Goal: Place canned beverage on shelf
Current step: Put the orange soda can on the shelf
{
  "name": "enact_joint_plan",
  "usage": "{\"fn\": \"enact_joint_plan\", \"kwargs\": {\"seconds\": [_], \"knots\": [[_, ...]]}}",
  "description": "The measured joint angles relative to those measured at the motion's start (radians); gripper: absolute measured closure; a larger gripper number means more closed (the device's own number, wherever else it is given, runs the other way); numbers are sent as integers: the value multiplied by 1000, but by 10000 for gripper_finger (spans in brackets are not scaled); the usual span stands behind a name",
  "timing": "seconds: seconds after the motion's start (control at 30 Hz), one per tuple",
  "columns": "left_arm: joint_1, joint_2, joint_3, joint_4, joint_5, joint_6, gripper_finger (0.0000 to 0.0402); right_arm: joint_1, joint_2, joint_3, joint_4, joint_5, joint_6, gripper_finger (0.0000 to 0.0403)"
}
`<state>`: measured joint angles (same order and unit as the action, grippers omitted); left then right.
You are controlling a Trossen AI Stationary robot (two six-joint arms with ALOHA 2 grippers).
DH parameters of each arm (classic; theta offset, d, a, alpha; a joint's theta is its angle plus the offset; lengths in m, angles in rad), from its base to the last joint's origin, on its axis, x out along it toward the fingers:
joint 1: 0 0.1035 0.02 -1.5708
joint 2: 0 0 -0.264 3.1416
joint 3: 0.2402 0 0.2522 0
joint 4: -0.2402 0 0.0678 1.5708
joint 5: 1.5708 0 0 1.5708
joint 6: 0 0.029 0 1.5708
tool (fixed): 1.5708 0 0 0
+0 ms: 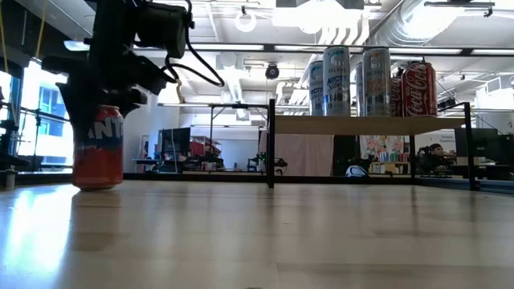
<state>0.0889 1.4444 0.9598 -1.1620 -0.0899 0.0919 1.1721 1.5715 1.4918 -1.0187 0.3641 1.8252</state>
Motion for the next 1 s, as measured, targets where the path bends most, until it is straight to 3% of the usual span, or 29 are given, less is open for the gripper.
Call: {"fn": "enact_joint_plan", "kwargs": {"seconds": [0.53,1.0], "knots": [[2,1,-1,-8,-9,429,125,0,0,0,0,0,0,4],[3,2,-3,-55,-1,666,123,0,0,0,0,0,0,4]]}}
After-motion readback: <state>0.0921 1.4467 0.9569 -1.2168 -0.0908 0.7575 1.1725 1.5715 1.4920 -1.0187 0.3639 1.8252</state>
